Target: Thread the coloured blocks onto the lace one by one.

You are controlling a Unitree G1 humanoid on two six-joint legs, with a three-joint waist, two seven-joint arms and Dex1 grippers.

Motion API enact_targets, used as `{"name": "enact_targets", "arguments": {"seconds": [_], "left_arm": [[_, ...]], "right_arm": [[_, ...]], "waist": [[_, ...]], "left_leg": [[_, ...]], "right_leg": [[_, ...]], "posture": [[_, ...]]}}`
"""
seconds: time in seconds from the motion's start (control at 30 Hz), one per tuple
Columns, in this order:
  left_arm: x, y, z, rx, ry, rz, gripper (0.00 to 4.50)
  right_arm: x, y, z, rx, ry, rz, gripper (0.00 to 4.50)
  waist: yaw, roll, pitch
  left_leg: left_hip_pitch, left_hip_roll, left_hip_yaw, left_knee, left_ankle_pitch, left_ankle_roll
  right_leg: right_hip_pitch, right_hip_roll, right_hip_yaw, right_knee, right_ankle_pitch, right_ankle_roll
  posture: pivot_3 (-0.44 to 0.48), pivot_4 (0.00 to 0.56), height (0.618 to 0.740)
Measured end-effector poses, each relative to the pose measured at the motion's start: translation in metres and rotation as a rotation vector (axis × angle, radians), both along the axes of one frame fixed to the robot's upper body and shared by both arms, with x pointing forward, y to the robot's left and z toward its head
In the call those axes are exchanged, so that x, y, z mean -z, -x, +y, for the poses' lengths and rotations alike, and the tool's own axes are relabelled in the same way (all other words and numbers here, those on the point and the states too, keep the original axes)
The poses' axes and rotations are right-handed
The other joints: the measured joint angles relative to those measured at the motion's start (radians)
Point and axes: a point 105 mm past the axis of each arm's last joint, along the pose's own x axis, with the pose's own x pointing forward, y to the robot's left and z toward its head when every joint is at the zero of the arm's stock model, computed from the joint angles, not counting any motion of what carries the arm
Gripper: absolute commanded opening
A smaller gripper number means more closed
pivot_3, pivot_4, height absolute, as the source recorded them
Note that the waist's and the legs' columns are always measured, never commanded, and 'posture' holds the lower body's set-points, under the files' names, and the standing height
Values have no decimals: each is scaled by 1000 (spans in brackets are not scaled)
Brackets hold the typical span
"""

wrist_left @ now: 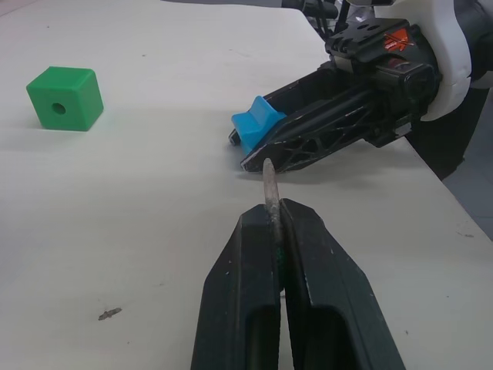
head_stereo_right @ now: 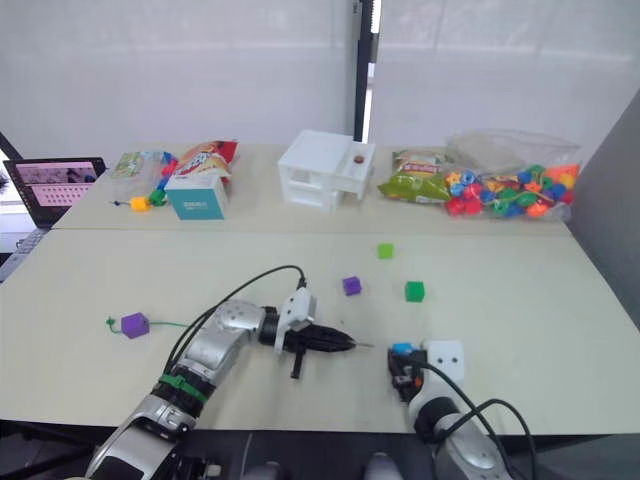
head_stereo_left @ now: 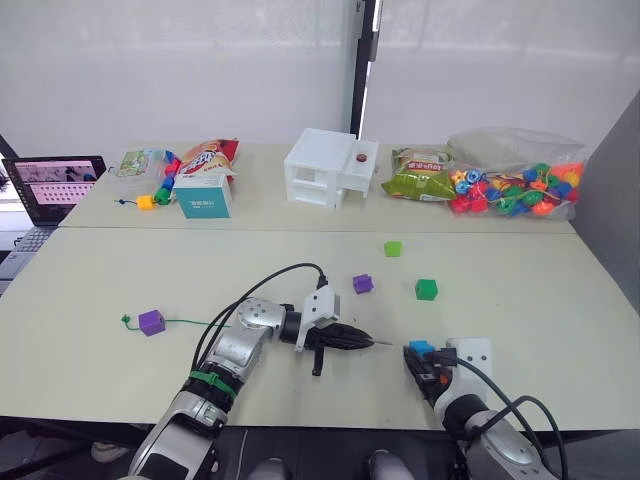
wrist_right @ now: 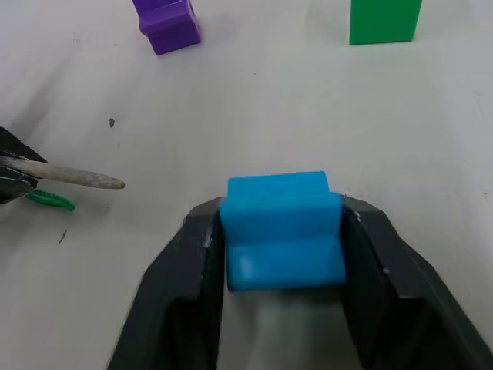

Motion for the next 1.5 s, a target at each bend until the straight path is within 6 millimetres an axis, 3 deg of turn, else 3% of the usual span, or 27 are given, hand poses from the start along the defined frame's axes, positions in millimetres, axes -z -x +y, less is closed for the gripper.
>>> {"name": "enact_targets", "arguments": {"seconds": [0.07,0.13,0.27,0.33,0.47,0.53,0.63,1.03,1.37,1.5], "left_arm": [[0,0,0,0,0,1,0],[1,0,1,-3,-1,4,0],[5,1,4,-14,-6,15,0],[7,4,3,-16,0,19,0],[13,8,5,-32,4,31,0],[11,9,3,-31,9,20,0],[8,11,2,-32,14,5,0],[8,17,1,-62,15,6,0],[9,17,4,-96,10,3,0],[8,17,3,-102,10,-1,0]], "right_arm": [[-2,2,-2,-45,15,2,3941],[-4,7,-20,-106,126,7,4439],[-12,17,-43,-184,233,-7,4439],[-22,26,-47,-344,275,-10,4439],[-63,17,-70,-631,502,-46,4439],[-72,13,-63,-720,500,-73,4439],[-70,11,-52,-898,542,-31,4439],[-63,-41,-46,-1425,1198,-44,4439],[-44,-52,-30,-1711,1314,-93,4439],[-39,-54,-26,-1746,1317,-97,3503]], "waist": [[0,0,0],[1,0,0],[-1,0,0],[-6,1,0],[-10,-2,2],[-5,-3,2],[1,-2,2],[-4,-2,2],[1,-2,2],[0,-2,2]], "left_leg": [[0,0,0,0,0,0],[0,-1,1,0,0,0],[0,0,1,0,0,0],[1,0,4,0,0,1],[13,3,4,-2,-1,2],[14,6,3,-2,-1,2],[12,5,4,-1,-1,2],[10,4,5,-1,-1,1],[10,3,4,-1,-1,1],[10,3,4,-1,-1,1]], "right_leg": [[1,0,0,-1,0,0],[1,-1,0,-2,0,0],[1,0,0,-2,0,0],[2,0,3,-3,0,0],[20,2,0,-14,-1,1],[22,5,-1,-15,-1,1],[20,4,0,-16,-1,1],[17,2,0,-17,0,2],[16,1,0,-16,0,2],[16,1,0,-15,0,2]], "posture": [[0,150,740],[0,150,740],[0,150,740],[0,150,740],[0,150,740],[0,150,740],[0,150,740],[0,150,740],[0,150,740],[0,150,740]]}}
